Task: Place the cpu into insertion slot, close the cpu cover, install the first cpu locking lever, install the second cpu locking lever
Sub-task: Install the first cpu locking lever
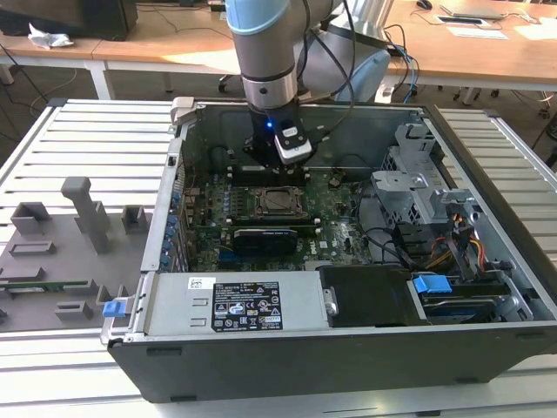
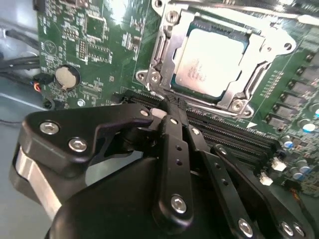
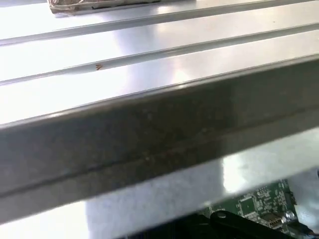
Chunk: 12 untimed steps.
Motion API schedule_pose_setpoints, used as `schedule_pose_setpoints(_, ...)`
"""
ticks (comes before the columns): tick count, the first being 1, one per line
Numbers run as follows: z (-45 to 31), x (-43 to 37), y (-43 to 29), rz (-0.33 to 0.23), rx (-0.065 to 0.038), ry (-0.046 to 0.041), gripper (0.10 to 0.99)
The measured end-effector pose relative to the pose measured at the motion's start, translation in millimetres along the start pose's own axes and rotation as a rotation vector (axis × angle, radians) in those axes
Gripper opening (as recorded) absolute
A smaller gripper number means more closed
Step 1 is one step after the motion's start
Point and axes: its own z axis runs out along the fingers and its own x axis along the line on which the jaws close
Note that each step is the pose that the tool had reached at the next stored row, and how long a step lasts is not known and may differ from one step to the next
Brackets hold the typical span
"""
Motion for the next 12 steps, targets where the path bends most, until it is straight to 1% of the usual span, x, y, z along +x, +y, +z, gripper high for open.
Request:
schedule_pose_setpoints(1,-3.7,-0.7,0.3,-0.003,0.015,-0.0038,0.106)
schedule_pose_setpoints(2,-6.9,-1.3,0.6,-0.005,0.022,-0.006,0.106)
schedule_pose_setpoints(3,-9.5,-1.8,0.8,-0.006,0.028,-0.0076,0.106)
schedule_pose_setpoints(5,-16.0,-3.0,1.5,-0.009,0.043,-0.0116,0.106)
schedule_pose_setpoints(7,-16.4,-3.2,1.5,-0.011,0.05,-0.0135,0.106)
schedule_pose_setpoints(9,-16.5,-3.2,1.5,-0.011,0.053,-0.0142,0.106)
schedule_pose_setpoints(10,-16.3,-3.3,1.5,-0.011,0.055,-0.0065,0.106)
schedule_pose_setpoints(11,-16.2,-3.8,1.7,-0.011,0.059,0.0085,0.106)
schedule_pose_setpoints(12,-15.9,-4.6,1.9,-0.011,0.065,0.0291,0.106)
